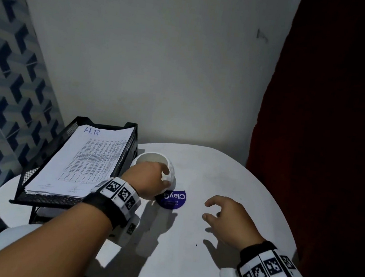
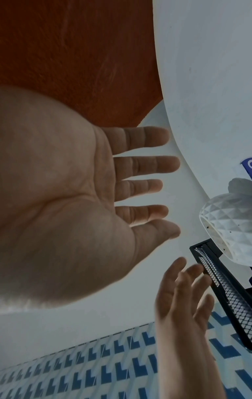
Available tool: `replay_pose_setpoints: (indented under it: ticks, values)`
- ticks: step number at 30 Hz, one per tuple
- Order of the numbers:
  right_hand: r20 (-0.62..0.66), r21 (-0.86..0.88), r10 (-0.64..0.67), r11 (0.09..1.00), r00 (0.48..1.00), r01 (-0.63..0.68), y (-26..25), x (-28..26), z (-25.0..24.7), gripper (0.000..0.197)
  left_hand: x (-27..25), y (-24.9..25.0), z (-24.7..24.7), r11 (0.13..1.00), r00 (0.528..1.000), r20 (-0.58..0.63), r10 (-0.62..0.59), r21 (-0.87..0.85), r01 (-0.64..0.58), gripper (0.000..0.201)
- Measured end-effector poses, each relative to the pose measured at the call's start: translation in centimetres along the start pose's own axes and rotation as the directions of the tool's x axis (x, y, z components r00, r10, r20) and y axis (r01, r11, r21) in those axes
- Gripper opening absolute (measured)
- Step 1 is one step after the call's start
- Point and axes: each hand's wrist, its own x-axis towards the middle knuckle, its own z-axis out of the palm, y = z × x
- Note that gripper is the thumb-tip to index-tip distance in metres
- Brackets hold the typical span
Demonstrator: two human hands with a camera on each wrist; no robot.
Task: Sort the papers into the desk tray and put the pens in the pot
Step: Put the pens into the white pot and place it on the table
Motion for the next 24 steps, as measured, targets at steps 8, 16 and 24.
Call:
replay_pose_setpoints:
  ticks: [8, 16, 24]
  values:
    - [-0.133, 0.093, -0.049, 0.994, 0.99, 0.062, -2.0, -4.9, -1.9, 0.02, -11.3, -1.1, -4.5, 0.985, 0.988, -0.152, 0.032, -0.163, -0.057, 0.033]
    - [-0.196, 0.315, 0.023, 0.948, 0.98, 0.041, -0.4, -3.6, -1.2, 0.009, -11.7, -3.5, -5.5, 0.925, 0.978, -0.202, -0.051, -0.379, -0.03, 0.017]
    - [-0.33, 0.563, 0.066, 0.814, 0.942, 0.14, -1.4, 2.1, -3.6, 0.02, -3.3, -6.9, -4.6, 0.815, 0.989, -0.12, -0.087, -0.58, 0.001, 0.009]
